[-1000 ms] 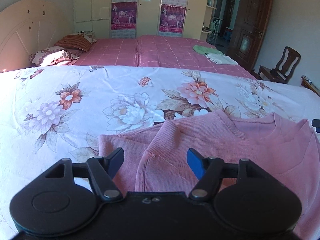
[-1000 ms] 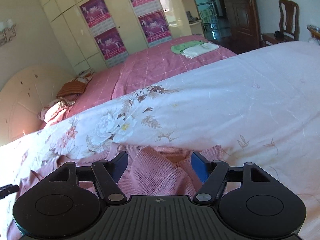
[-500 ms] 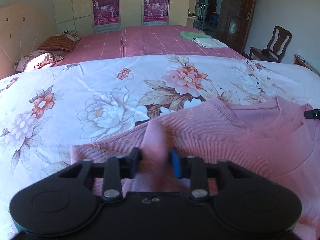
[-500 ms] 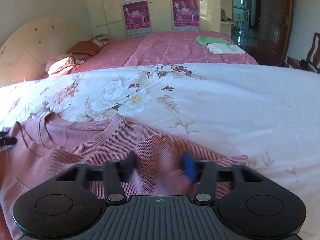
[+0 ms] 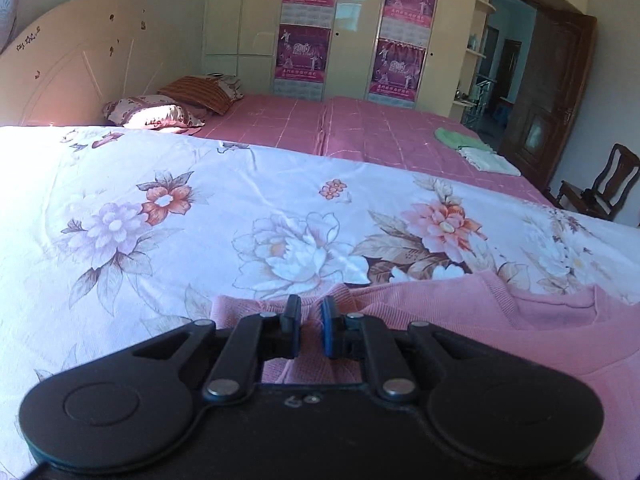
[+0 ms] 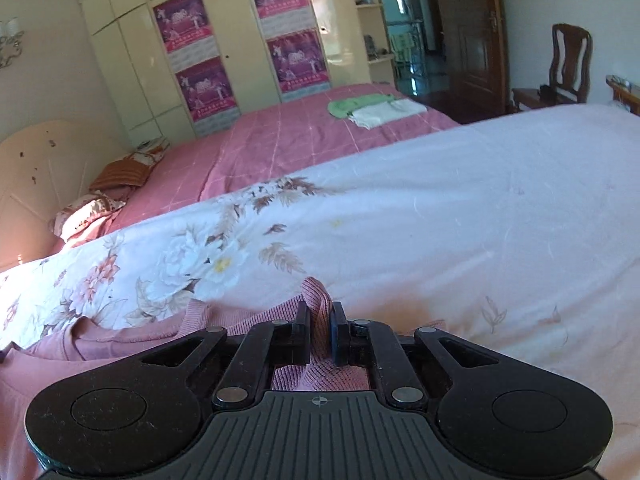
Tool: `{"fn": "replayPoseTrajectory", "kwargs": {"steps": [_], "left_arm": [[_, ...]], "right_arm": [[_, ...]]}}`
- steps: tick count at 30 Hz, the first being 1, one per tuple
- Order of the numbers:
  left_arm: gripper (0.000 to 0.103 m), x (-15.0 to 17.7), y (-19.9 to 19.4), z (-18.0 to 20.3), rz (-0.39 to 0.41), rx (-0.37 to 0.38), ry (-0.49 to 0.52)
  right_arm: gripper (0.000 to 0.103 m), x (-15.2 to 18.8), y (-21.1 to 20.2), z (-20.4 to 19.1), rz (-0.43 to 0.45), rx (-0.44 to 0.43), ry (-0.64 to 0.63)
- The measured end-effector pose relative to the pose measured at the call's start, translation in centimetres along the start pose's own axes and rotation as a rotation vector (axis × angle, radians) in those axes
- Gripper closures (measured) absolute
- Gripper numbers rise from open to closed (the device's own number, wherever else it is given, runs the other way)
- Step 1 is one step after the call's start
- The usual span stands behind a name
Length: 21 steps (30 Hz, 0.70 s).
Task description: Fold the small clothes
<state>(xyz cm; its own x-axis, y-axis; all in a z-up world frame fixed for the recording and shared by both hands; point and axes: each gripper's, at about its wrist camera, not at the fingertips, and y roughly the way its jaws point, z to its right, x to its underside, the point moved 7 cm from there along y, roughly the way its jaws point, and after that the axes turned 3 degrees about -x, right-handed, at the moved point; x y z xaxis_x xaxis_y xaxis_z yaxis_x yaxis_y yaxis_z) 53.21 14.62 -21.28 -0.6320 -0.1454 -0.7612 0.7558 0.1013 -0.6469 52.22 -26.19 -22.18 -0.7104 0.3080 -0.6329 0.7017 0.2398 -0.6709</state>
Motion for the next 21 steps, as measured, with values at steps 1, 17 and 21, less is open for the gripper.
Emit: {"fn": "replayPoseTrajectory", "kwargs": {"steps": [1,17,21], "left_arm": [[0.093,0.0,0.1,0.1,0.006,-0.006,0.001],[0.033,0.7,-2.0,0.8,0.025,-0.076,0.111],[0.032,0.7,-5.6,1.3,0.057,-0.028,0.117]], "right_arm": [[0.095,0.0,0.4,0.0,0.0,0.01,0.005],[0.058,0.2,-0.4,-1.0,0.04,0.08,-0.119],[0.055,0.0,-3.7,-2.1,0.067,0.052,-0.147]]}}
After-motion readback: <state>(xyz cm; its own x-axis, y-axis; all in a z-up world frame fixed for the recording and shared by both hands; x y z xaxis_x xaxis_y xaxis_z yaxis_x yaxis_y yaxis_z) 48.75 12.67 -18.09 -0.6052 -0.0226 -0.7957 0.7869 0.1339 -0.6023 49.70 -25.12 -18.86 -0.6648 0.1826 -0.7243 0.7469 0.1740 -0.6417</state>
